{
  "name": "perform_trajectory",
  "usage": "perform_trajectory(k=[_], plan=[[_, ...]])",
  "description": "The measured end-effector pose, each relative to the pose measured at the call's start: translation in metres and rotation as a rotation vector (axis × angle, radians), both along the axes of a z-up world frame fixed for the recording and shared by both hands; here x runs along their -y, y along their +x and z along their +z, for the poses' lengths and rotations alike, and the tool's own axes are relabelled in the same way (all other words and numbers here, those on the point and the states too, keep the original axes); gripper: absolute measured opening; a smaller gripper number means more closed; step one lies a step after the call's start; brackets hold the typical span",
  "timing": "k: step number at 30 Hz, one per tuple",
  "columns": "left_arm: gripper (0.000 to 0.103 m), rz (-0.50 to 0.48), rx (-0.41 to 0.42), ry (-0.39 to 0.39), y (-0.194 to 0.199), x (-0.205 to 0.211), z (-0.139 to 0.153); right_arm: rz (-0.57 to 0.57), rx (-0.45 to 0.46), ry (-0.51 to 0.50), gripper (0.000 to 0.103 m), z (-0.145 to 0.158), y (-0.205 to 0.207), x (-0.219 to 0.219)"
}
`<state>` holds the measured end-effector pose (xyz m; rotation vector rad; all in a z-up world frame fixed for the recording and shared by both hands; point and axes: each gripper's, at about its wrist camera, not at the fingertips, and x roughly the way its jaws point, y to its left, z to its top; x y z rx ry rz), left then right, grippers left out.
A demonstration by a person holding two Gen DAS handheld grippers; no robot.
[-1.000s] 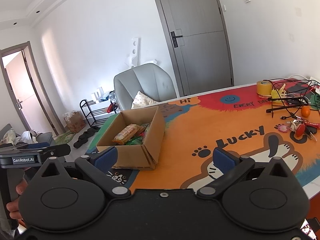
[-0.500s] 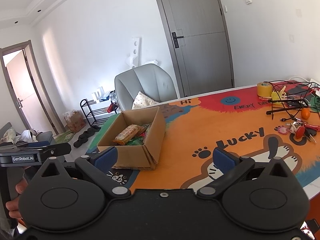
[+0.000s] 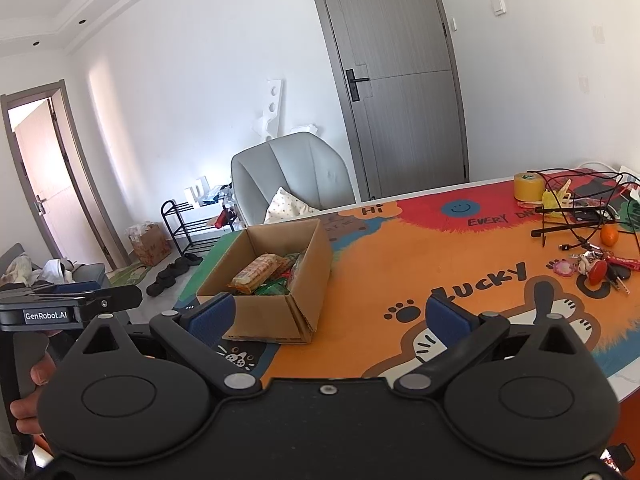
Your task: Organize snacks
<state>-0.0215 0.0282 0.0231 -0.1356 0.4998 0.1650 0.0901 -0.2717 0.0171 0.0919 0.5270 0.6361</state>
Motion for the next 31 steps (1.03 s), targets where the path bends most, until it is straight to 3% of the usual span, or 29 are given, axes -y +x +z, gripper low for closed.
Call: perform_trajectory(k=[31], plan=[[0.103,-0.018,0.001,-0.009,0.0000,0.0021,0.0025,0.003,-0.008,0.004,0.103,-0.0007,0.0004,0.0011]])
